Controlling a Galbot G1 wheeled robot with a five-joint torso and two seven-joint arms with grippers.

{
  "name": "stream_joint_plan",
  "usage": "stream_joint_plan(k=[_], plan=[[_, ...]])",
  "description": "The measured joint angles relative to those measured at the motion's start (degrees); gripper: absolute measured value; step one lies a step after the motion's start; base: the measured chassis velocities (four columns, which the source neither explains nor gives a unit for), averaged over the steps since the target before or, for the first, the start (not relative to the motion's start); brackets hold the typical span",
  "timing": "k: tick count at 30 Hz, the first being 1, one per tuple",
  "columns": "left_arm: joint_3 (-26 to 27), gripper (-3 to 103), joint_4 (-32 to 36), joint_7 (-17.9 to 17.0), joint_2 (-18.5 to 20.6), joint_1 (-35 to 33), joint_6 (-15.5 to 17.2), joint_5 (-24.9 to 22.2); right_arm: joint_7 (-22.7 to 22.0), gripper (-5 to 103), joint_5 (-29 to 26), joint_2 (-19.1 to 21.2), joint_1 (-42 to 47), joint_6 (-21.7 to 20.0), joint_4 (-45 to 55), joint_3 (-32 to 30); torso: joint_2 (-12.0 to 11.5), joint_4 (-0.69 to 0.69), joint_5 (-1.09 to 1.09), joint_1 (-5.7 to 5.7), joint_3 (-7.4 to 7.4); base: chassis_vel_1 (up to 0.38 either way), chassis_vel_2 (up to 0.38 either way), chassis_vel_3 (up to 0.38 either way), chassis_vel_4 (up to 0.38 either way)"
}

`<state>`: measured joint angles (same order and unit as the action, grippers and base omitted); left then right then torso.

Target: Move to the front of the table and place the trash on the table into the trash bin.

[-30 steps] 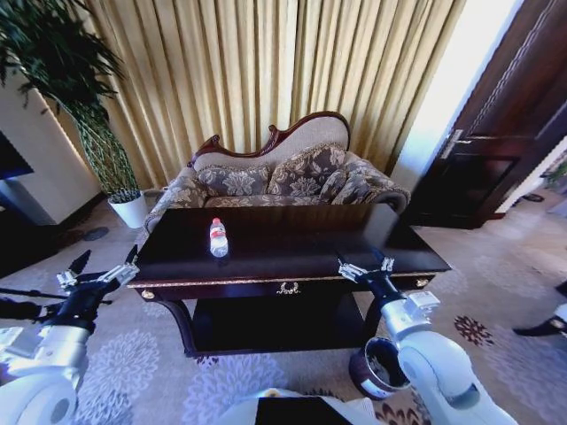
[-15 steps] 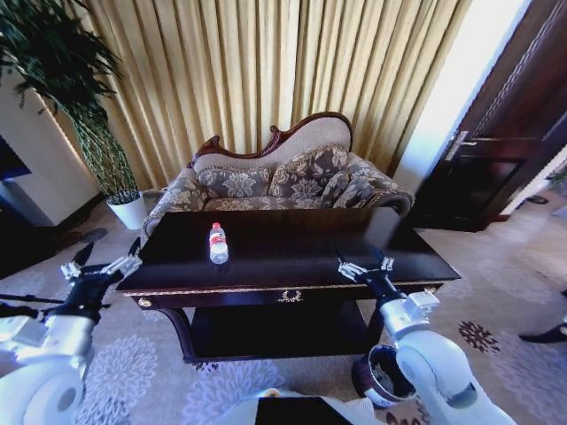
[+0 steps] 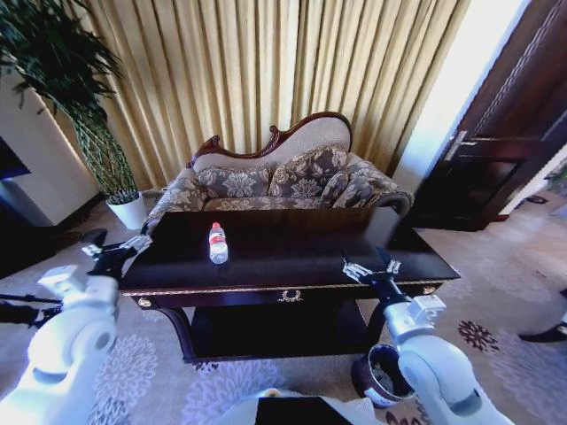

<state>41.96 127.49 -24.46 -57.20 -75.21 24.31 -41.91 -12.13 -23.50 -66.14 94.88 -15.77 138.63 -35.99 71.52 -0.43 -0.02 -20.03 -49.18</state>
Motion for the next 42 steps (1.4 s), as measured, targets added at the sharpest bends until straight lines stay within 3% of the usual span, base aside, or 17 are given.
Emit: stream_joint_plan(k=[8, 17, 22, 23, 26, 32, 42], plan=[[-10.6, 100, -3.94, -3.86, 1.64, 9.09, 2.73, -0.38, -1.34, 100, -0.36, 0.76, 0.84, -0.07, -0.23, -0.67, 0.0, -0.01, 0.02, 0.0, 0.0, 0.0, 0.0, 0.0, 0.0], [-23.63, 100, -6.69, -10.84, 2.68, 20.28, 6.67, -2.44, -2.36, 100, -1.86, 1.81, -0.53, -0.22, -1.59, -0.98, 0.0, 0.0, 0.02, 0.0, 0.0, 0.0, 0.0, 0.0, 0.0], [-35.04, 100, -7.41, -19.61, 1.31, 25.11, 8.2, -5.63, -2.38, 100, -2.5, 1.94, -2.3, -0.3, -3.21, -0.44, 0.0, -0.01, 0.02, -0.01, 0.0, 0.0, 0.0, 0.0, 0.0], [-35.04, 100, -7.41, -19.61, 1.31, 25.11, 8.2, -5.63, -2.38, 100, -2.5, 1.94, -2.3, -0.3, -3.21, -0.44, 0.0, -0.01, 0.02, -0.01, 0.0, 0.0, 0.0, 0.0, 0.0], [-37.88, 100, -6.93, -25.8, -0.07, 25.79, 9.93, -10.35, -2.38, 100, -2.86, 2.46, -2.62, -0.35, -3.66, -0.54, 0.0, 0.0, 0.01, 0.0, 0.01, 0.0, 0.0, 0.0, 0.0], [-38.38, 100, -6.99, -32.04, -0.42, 24.87, 10.79, -13.64, -2.55, 100, -3.16, 2.87, -3.4, -0.35, -4.61, -0.88, 0.0, 0.01, 0.02, 0.0, 0.01, 0.0, 0.0, 0.0, 0.0], [-37.73, 100, -8.76, -33.51, -1.91, 24.34, 11.13, -15.5, -2.58, 100, -3.33, 2.27, -4.27, -0.37, -4.68, -0.2, 0.0, 0.0, 0.01, 0.0, 0.01, 0.0, 0.0, 0.0, 0.0]])
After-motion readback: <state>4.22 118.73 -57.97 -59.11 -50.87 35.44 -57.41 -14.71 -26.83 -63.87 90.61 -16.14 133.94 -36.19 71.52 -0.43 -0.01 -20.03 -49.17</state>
